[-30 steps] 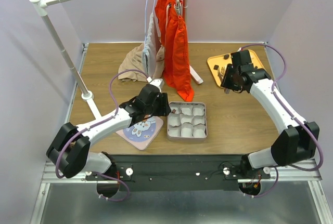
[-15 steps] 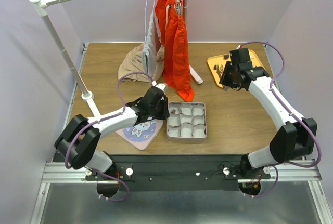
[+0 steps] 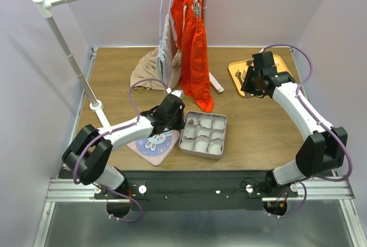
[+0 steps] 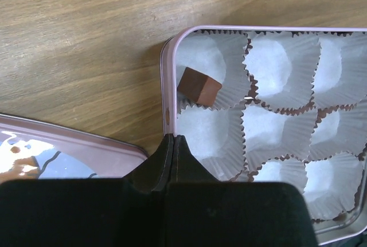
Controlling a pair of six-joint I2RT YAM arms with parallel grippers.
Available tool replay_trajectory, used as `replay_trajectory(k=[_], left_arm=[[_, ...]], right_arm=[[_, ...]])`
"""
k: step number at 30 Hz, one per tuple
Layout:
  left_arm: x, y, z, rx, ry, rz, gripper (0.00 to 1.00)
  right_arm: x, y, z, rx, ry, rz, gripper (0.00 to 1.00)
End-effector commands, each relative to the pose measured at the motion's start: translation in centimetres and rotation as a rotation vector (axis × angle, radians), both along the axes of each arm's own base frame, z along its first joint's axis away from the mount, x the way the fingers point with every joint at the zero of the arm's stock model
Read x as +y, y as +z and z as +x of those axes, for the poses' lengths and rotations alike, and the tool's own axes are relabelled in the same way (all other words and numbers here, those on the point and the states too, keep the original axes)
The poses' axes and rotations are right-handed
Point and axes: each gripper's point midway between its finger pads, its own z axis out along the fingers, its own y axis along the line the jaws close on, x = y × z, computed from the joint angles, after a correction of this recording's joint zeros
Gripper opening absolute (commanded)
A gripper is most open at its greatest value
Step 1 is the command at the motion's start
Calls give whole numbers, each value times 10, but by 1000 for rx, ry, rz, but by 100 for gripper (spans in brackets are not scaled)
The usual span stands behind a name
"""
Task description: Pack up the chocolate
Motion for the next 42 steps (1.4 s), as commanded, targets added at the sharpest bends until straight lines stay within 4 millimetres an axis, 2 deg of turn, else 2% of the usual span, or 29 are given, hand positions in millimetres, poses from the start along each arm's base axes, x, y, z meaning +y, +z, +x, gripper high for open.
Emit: replay_trajectory(k=[1,7,15,17,21,24,28,29,30,32,39,42], left_arm=[[-11,-2,4,54,84,-65,0],[-16,4,10,65,144,-116,0],[-23,11,29,44,168,-75,0],[-21,10,29,47,169,-61,4],[-22,13,29,41,166,-68,19],[-24,15,29,40,162,-78,26],[-25,19,29,34,154,-90,42],[-25,19,28,35,152,-91,43],[-24,22,27,30,152,-99,47],[-21,27,30,9,163,-92,50],[-9,70,40,-99,199,-71,52],[-5,82,42,-123,206,-64,52]], right_arm=[[0,10,25,-51,7,-23,44],[-4,2,36,-40,-4,-56,44],[-7,-13,47,-16,-8,-95,45],[-7,-18,49,-6,-5,-105,45],[-8,-26,52,11,-6,-118,45],[-8,-33,53,22,-3,-127,46],[-5,-39,58,32,10,-125,47],[-4,-39,59,32,14,-126,47],[-5,-40,60,34,13,-127,48],[-5,-43,62,36,15,-135,48],[0,-46,68,43,29,-125,46],[0,-44,66,39,25,-119,37]])
